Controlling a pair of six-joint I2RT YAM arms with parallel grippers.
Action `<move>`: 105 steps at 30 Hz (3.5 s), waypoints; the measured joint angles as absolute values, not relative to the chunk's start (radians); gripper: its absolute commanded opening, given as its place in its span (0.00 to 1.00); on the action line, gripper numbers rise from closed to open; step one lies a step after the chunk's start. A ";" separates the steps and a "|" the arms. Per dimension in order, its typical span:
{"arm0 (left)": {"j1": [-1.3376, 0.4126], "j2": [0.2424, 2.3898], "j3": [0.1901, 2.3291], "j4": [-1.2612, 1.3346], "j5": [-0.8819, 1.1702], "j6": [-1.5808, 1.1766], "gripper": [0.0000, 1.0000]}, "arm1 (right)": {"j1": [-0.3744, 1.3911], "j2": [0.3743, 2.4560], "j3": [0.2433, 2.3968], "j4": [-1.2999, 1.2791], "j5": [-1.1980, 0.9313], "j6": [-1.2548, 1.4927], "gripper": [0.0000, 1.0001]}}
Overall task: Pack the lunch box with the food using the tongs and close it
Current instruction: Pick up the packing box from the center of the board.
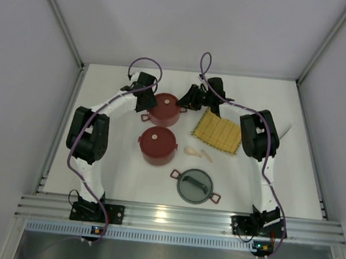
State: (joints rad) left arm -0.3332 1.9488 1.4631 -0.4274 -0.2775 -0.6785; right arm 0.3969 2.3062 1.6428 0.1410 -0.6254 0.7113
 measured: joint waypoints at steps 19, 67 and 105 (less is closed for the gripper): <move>-0.292 1.891 1.300 -0.209 -0.130 -0.710 0.60 | 0.392 2.288 1.610 0.160 -0.616 0.722 0.00; -0.249 1.917 1.211 -0.001 0.119 -0.735 0.64 | 0.362 2.275 1.597 0.128 -0.642 0.704 0.00; -0.207 1.873 1.091 0.120 0.304 -0.866 0.00 | 0.335 2.251 1.569 0.121 -0.646 0.702 0.00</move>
